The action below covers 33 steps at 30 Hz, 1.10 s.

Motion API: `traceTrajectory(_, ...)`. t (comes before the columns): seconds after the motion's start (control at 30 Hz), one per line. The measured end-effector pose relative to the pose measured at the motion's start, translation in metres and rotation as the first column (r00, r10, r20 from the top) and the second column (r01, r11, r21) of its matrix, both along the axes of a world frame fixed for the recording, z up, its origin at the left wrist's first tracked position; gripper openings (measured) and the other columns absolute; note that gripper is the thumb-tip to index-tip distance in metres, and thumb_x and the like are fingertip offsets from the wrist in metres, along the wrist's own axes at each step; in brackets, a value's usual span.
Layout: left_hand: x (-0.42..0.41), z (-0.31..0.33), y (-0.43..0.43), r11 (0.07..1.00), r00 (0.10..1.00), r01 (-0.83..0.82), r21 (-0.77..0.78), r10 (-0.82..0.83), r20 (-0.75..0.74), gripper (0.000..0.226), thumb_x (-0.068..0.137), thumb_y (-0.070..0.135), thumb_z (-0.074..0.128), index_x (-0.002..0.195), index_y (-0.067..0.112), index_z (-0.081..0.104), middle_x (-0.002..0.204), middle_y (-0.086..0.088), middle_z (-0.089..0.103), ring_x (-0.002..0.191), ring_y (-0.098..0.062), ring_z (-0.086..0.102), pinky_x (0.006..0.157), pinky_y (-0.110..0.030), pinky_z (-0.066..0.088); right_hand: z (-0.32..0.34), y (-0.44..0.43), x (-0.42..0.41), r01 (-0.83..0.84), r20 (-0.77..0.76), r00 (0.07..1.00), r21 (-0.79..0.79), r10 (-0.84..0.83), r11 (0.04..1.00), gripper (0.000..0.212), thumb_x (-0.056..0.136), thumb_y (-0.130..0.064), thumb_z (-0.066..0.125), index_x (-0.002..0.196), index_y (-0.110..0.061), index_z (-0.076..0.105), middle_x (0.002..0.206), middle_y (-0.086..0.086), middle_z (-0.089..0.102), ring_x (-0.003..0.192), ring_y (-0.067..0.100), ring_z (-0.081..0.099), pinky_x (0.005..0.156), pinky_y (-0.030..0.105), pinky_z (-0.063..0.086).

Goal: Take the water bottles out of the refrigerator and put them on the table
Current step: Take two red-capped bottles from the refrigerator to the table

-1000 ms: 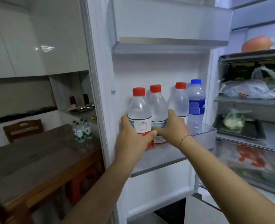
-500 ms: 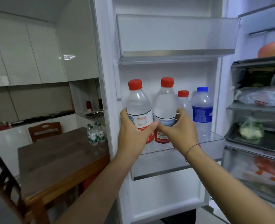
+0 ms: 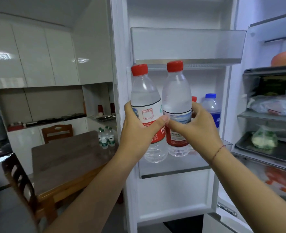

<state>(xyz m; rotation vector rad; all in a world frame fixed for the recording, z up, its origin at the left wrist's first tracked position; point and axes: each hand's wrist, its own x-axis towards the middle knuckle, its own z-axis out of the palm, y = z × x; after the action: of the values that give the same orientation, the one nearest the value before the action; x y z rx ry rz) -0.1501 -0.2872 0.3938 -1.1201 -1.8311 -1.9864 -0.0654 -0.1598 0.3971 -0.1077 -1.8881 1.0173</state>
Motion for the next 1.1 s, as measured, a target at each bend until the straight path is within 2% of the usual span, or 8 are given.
traceTrajectory(0.1,0.008,-0.011,-0.023,0.999,0.999,-0.045,-0.020,0.045,0.008,0.069,0.068,0.034,0.082,0.121,0.037,0.038,0.103,0.026,0.058,0.092,0.009,0.061,0.059,-0.004,0.048,-0.009,-0.021,0.011,-0.088,0.022,0.996,-0.028,0.089,0.996,0.045,0.053,-0.056,0.073,0.089,-0.045,0.050,0.095,-0.016,0.062,0.081,-0.016,0.059,0.054,-0.001,0.042)
traceTrajectory(0.3,0.013,-0.041,-0.084,0.992,0.990,-0.122,-0.021,0.123,0.066,0.069,0.064,0.030,0.084,0.121,0.032,0.044,0.104,0.022,0.064,0.092,0.012,0.063,0.063,-0.003,0.049,-0.041,-0.067,0.010,-0.243,0.089,0.964,-0.095,0.251,0.965,0.052,0.046,-0.060,0.072,0.092,-0.045,0.052,0.099,-0.013,0.063,0.083,-0.011,0.061,0.055,0.002,0.045)
traceTrajectory(0.43,0.004,-0.058,-0.134,0.981,0.977,-0.178,-0.082,0.186,0.104,0.063,0.059,0.042,0.082,0.109,0.046,0.043,0.095,0.036,0.064,0.091,0.020,0.059,0.062,0.000,0.045,-0.059,-0.104,-0.013,-0.340,0.130,0.926,-0.113,0.353,0.934,0.047,0.052,-0.050,0.079,0.090,-0.046,0.052,0.096,-0.016,0.063,0.082,-0.013,0.060,0.053,0.001,0.044)
traceTrajectory(0.53,-0.016,-0.071,-0.171,0.967,0.966,-0.220,-0.130,0.235,0.111,0.062,0.067,0.034,0.082,0.112,0.047,0.041,0.097,0.036,0.064,0.091,0.021,0.058,0.063,0.001,0.046,-0.073,-0.136,-0.040,-0.396,0.161,0.896,-0.134,0.414,0.908,0.047,0.052,-0.048,0.078,0.092,-0.045,0.052,0.097,-0.014,0.064,0.082,-0.002,0.064,0.055,0.007,0.047)
traceTrajectory(0.6,-0.035,-0.080,-0.193,0.959,0.958,-0.241,-0.147,0.260,0.123,0.068,0.068,0.031,0.082,0.121,0.039,0.041,0.102,0.030,0.065,0.094,0.018,0.059,0.065,-0.001,0.047,-0.082,-0.156,-0.061,-0.429,0.172,0.875,-0.154,0.452,0.890,0.048,0.055,-0.044,0.080,0.094,-0.044,0.052,0.098,-0.013,0.065,0.083,-0.003,0.065,0.055,0.007,0.048)
traceTrajectory(0.7,-0.069,-0.094,-0.223,0.949,0.949,-0.261,-0.176,0.286,0.132,0.065,0.069,0.027,0.083,0.113,0.047,0.039,0.100,0.038,0.061,0.095,0.018,0.059,0.067,-0.002,0.048,-0.095,-0.186,-0.100,-0.467,0.175,0.851,-0.177,0.494,0.866,0.046,0.059,-0.035,0.083,0.095,-0.042,0.056,0.093,-0.013,0.068,0.082,-0.007,0.065,0.057,0.007,0.049)
traceTrajectory(0.83,-0.127,-0.113,-0.258,0.935,0.934,-0.295,-0.199,0.326,0.149,0.073,0.067,0.027,0.084,0.123,0.036,0.038,0.100,0.027,0.061,0.090,0.024,0.055,0.061,0.003,0.043,-0.114,-0.223,-0.162,-0.444,0.181,0.853,-0.243,0.490,0.863,0.048,0.057,-0.028,0.084,0.097,-0.038,0.057,0.094,-0.010,0.070,0.084,-0.001,0.067,0.064,0.015,0.054)
traceTrajectory(1.1,-0.248,-0.149,-0.296,0.931,0.936,-0.223,-0.290,0.287,0.202,0.077,0.065,0.015,0.086,0.119,0.031,0.034,0.102,0.024,0.051,0.082,0.033,0.049,0.058,0.007,0.039,-0.154,-0.271,-0.280,-0.315,0.228,0.882,-0.366,0.413,0.875,0.053,0.057,-0.020,0.087,0.086,-0.041,0.048,0.087,-0.020,0.059,0.069,-0.017,0.059,0.049,0.002,0.043)
